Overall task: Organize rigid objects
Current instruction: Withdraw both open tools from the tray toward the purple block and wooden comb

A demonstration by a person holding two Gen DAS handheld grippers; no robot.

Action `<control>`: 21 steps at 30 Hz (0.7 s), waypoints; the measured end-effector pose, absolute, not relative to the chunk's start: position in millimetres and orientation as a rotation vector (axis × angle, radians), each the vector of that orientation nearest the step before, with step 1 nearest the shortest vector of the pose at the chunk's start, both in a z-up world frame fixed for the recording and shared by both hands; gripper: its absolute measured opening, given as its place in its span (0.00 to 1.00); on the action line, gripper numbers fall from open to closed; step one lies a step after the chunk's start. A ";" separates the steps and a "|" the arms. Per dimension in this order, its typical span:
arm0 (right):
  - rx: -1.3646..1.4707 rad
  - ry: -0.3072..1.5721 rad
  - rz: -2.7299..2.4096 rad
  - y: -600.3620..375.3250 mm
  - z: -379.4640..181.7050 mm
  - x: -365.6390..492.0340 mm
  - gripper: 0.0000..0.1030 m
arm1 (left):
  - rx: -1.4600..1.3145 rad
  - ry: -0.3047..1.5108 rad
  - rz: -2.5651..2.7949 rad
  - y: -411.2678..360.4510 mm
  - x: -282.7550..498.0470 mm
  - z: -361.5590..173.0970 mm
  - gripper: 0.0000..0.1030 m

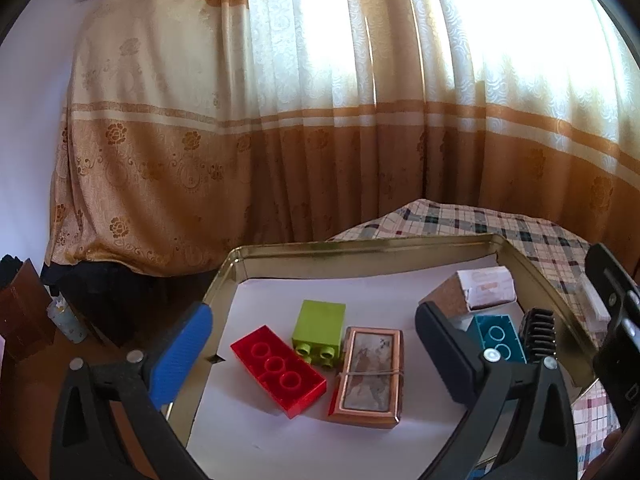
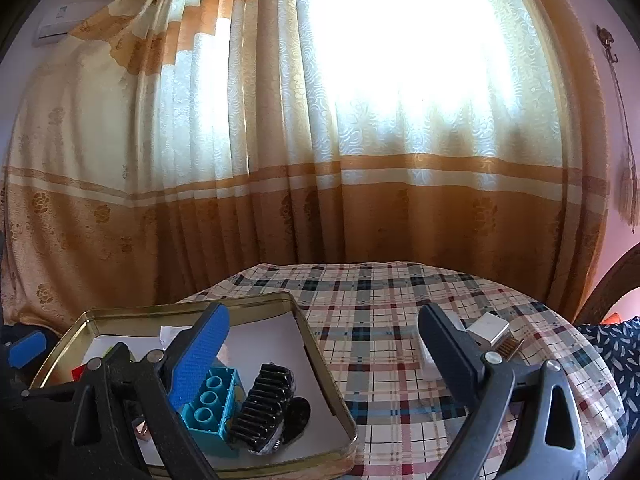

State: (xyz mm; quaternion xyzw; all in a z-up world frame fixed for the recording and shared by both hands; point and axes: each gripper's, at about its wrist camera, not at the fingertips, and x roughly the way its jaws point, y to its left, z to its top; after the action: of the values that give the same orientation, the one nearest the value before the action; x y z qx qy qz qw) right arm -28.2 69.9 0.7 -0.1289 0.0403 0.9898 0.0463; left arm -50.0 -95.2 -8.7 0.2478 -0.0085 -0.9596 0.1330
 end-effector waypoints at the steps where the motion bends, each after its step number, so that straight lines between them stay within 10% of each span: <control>1: -0.392 0.124 3.017 70.9 0.4 -28.8 0.94 | 0.723 -0.017 -2.781 -96.4 -50.2 -8.9 1.00; 21: -0.338 0.135 2.965 81.8 2.8 -20.2 0.94 | 0.669 -0.018 -2.797 -91.1 -43.0 -6.6 1.00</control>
State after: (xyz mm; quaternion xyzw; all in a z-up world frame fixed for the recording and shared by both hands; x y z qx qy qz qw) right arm -20.2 81.8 2.8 -0.1128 0.0451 0.9896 0.0771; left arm -43.0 -91.1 -6.6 0.2305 -0.0061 -0.9640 0.1325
